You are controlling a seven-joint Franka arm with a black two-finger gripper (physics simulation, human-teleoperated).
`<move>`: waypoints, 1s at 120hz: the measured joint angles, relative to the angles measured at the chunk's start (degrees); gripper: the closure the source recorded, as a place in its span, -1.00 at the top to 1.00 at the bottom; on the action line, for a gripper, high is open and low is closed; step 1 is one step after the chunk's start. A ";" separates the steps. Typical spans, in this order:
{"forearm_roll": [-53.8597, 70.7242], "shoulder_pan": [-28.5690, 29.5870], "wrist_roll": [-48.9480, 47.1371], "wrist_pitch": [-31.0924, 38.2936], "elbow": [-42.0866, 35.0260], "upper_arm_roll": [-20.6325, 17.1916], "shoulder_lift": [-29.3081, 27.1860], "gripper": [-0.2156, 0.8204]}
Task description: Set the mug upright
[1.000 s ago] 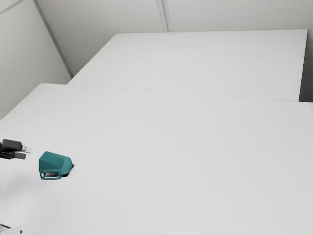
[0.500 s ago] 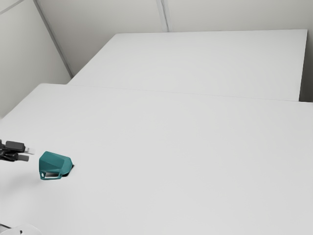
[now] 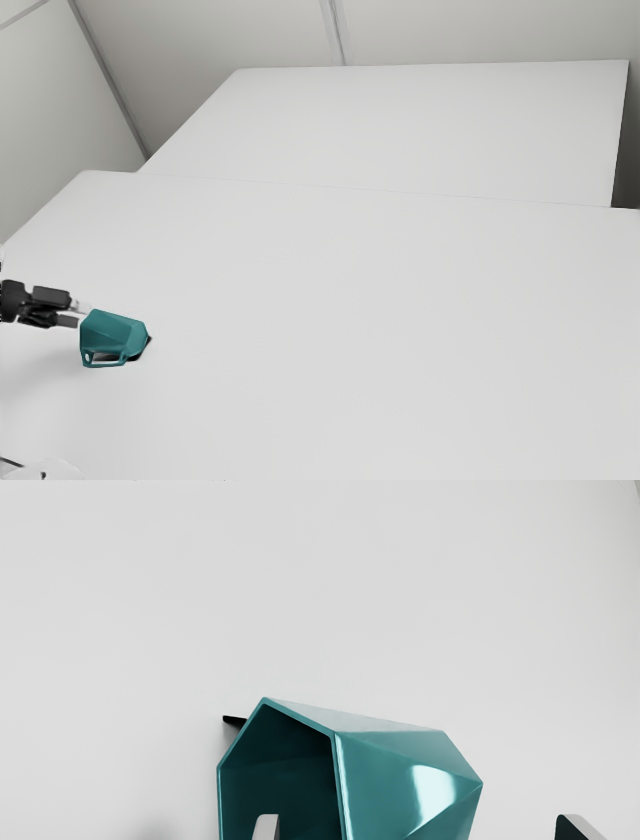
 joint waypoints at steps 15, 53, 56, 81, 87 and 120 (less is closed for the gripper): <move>-0.80 -0.50 -0.10 -0.15 -0.23 -0.48 0.68 0.58; -1.81 0.25 -0.24 -0.43 -0.48 -1.46 1.93 0.58; -1.90 0.20 -0.25 -0.42 -0.48 -1.64 1.97 0.58; -2.23 -0.33 -0.32 -0.38 -0.49 -2.29 2.31 0.58; -2.25 -0.28 -0.34 -0.38 -0.54 -2.30 2.41 0.58; -2.30 -0.29 -0.39 -0.30 -0.57 -2.45 2.92 0.32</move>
